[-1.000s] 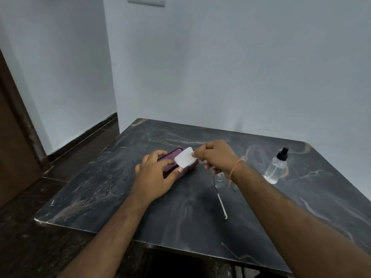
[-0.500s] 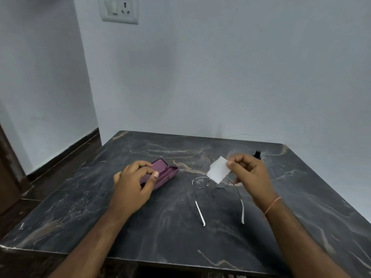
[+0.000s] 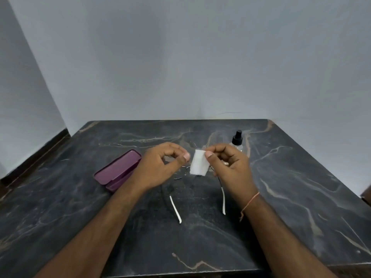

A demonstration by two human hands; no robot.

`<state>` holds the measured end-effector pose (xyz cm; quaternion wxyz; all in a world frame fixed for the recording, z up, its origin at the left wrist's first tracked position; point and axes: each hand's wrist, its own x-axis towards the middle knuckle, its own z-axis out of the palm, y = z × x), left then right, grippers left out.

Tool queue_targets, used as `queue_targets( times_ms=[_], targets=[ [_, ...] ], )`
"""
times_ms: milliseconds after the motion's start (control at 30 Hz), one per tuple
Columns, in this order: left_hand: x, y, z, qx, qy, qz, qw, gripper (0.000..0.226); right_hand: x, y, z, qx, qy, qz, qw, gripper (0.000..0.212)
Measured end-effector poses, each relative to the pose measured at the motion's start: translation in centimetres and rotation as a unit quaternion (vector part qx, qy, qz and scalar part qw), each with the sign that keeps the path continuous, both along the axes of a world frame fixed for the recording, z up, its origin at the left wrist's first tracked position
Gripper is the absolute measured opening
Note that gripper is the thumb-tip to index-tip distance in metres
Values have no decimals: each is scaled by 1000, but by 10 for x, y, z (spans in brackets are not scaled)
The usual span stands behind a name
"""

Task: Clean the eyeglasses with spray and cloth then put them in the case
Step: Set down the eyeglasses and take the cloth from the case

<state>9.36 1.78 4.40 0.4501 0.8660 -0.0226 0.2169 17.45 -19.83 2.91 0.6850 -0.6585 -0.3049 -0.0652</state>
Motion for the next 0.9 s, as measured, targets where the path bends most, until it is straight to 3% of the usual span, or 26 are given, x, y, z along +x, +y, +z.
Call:
queue_targets(
  times_ms=[200,433,600,733,900],
  targets=[
    [5,-9,-6,-85,2,-56,995,39,-1,3,-3,-46,-61,-2,997,6],
    [1,0,-12,-104,-26,-34,994,28,2,7,-8,-52,-31,7,998,17],
    [4,4,-18,-145,-60,-13,988,17,-4,8,-3,-39,30,92,995,37],
    [3,5,-16,-152,-58,-13,987,12,-3,9,-4,-34,50,99,993,28],
    [1,22,-19,-75,-37,38,996,13,3,8,-7,6,84,38,996,21]
  ],
)
